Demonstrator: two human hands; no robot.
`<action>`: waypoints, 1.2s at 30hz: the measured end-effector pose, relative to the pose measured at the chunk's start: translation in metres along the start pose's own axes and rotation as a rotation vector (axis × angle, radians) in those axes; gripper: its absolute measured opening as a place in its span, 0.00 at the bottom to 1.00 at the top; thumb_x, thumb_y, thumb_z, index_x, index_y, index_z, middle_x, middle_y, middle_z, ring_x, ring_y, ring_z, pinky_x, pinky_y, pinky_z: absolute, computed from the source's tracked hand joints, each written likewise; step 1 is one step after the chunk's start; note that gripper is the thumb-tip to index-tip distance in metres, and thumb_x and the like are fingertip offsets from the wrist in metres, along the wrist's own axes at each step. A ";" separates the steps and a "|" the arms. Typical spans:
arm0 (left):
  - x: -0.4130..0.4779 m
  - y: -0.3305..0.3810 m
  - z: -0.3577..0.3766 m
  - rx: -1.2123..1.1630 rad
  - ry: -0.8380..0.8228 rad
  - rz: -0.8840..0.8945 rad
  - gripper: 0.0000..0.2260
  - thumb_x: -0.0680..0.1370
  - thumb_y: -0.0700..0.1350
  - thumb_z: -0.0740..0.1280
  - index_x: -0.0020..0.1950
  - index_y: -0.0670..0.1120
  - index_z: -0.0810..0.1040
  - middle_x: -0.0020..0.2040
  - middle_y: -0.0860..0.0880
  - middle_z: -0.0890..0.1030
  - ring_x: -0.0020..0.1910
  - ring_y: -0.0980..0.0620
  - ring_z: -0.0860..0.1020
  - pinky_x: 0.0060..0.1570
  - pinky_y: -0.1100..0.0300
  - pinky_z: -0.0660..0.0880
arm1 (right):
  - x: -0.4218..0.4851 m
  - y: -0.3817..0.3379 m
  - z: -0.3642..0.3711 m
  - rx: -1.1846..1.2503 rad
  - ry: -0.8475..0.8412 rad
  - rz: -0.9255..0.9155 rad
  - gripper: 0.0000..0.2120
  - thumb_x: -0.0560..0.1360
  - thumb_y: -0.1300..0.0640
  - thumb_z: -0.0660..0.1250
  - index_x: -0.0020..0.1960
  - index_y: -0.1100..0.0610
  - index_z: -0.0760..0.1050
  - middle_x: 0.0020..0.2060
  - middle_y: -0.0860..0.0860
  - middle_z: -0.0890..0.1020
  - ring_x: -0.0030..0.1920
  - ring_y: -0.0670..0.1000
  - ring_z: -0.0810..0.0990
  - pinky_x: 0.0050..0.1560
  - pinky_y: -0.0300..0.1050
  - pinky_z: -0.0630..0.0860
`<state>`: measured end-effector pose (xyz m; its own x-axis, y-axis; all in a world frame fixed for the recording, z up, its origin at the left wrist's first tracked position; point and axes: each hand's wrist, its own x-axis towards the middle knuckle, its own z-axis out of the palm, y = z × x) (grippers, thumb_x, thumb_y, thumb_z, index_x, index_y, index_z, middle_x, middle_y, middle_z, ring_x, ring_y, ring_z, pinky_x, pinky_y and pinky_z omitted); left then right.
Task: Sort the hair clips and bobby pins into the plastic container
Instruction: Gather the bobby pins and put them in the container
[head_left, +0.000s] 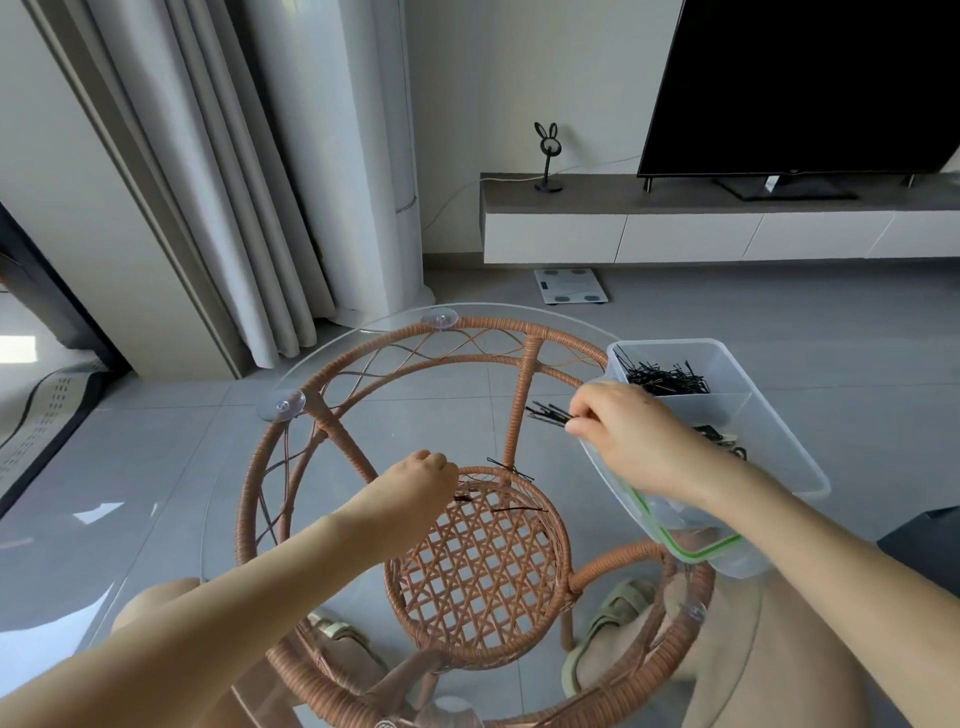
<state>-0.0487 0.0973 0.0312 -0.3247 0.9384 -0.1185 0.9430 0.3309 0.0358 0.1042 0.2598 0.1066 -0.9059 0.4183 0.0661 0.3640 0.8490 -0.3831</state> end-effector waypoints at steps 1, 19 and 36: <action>0.000 0.004 0.000 0.052 -0.015 -0.009 0.11 0.79 0.36 0.58 0.61 0.41 0.70 0.55 0.45 0.74 0.52 0.49 0.72 0.54 0.58 0.72 | 0.001 0.006 -0.008 0.001 0.031 0.002 0.11 0.77 0.57 0.60 0.38 0.62 0.71 0.40 0.53 0.76 0.42 0.53 0.73 0.43 0.48 0.68; 0.022 0.011 -0.031 -0.282 0.014 -0.142 0.09 0.77 0.41 0.61 0.56 0.44 0.73 0.51 0.46 0.79 0.46 0.49 0.77 0.45 0.58 0.76 | 0.042 0.105 -0.048 -0.517 0.033 0.120 0.17 0.74 0.61 0.61 0.27 0.56 0.64 0.29 0.51 0.70 0.40 0.54 0.67 0.34 0.44 0.61; 0.061 0.030 -0.004 0.022 0.069 0.145 0.09 0.78 0.36 0.58 0.57 0.41 0.72 0.55 0.45 0.71 0.53 0.47 0.68 0.53 0.57 0.68 | -0.020 -0.003 0.075 -0.176 -0.015 -0.117 0.10 0.76 0.56 0.62 0.54 0.60 0.74 0.52 0.55 0.78 0.53 0.53 0.74 0.54 0.46 0.71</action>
<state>-0.0404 0.1648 0.0292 -0.1887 0.9810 -0.0456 0.9815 0.1900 0.0255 0.1049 0.2252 0.0373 -0.9468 0.3100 0.0866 0.2874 0.9353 -0.2063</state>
